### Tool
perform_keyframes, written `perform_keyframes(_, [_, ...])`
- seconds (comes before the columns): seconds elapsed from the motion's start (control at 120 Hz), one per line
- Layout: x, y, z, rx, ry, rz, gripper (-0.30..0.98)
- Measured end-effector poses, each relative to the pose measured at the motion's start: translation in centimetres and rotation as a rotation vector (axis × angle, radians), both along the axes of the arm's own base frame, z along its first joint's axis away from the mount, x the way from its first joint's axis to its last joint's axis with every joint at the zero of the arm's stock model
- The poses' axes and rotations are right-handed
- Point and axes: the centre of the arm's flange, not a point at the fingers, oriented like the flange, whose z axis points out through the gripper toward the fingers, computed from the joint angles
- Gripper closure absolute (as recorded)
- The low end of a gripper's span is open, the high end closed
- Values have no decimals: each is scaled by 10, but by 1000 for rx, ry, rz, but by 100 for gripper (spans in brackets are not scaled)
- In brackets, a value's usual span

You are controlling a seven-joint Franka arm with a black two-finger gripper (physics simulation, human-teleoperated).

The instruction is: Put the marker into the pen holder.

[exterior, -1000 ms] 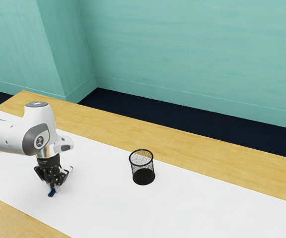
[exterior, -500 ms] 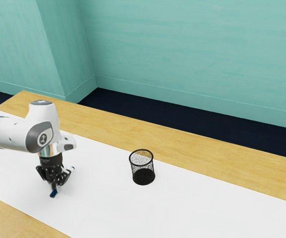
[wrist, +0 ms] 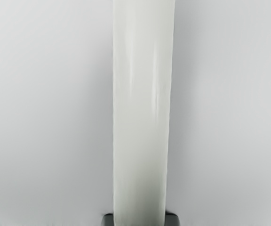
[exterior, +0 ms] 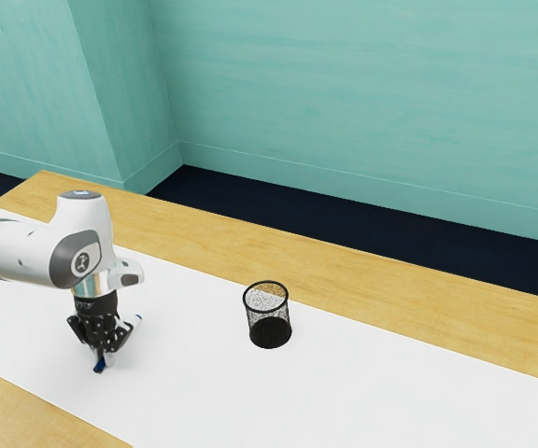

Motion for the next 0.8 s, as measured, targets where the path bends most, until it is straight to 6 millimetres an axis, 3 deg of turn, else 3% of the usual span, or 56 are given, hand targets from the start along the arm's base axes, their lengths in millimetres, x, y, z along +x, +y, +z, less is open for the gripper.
perform_keyframes(0.25, [0, 0, 4, 11, 1, 11, 78])
perform_keyframes(0.433, [8, -1, 31, 14, -28, 22, 79])
perform_keyframes(0.633, [33, -9, 98, 25, -87, 2, 79])
perform_keyframes(0.7, [48, -12, 135, 35, -116, -9, 79])
perform_keyframes(0.8, [76, -14, 206, 71, -173, -30, 79])
